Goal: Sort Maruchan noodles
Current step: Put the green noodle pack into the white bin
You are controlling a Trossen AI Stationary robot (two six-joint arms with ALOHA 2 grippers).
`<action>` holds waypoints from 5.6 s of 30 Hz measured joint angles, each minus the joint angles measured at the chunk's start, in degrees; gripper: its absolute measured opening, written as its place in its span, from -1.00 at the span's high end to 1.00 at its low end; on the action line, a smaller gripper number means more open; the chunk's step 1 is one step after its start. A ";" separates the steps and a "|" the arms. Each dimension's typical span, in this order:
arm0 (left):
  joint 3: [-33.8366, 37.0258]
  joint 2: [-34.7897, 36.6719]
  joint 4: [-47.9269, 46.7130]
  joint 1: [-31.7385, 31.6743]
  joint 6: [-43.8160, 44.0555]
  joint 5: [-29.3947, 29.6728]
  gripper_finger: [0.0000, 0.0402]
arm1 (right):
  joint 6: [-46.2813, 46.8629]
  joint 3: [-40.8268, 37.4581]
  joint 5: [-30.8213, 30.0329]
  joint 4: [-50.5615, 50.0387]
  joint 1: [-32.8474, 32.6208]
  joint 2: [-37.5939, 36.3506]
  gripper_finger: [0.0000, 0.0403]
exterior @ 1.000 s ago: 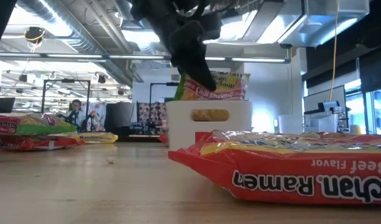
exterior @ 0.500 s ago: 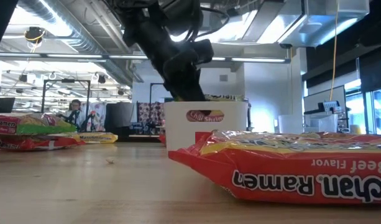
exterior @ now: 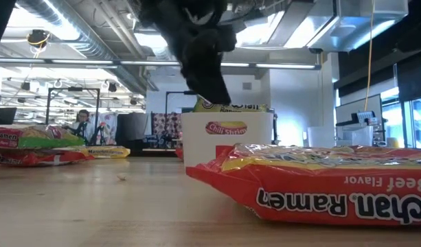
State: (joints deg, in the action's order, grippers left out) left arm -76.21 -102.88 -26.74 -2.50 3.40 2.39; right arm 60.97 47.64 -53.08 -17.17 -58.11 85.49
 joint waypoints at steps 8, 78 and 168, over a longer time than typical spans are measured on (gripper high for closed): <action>-4.52 4.63 -8.61 1.61 2.10 2.03 -0.04 | -0.18 0.00 -0.67 -1.22 0.84 0.00 -0.52; 27.37 25.69 -31.18 5.26 36.92 -12.90 -0.04 | -44.58 -14.40 44.80 8.78 55.45 -6.03 -0.52; 30.78 11.04 2.42 36.74 43.00 10.14 -0.04 | 2.50 12.71 35.32 41.15 35.29 29.55 -0.53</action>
State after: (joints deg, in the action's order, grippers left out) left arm -45.43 -91.84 -24.33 34.24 46.40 12.53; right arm 63.47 60.35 -17.76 23.98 -22.82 115.04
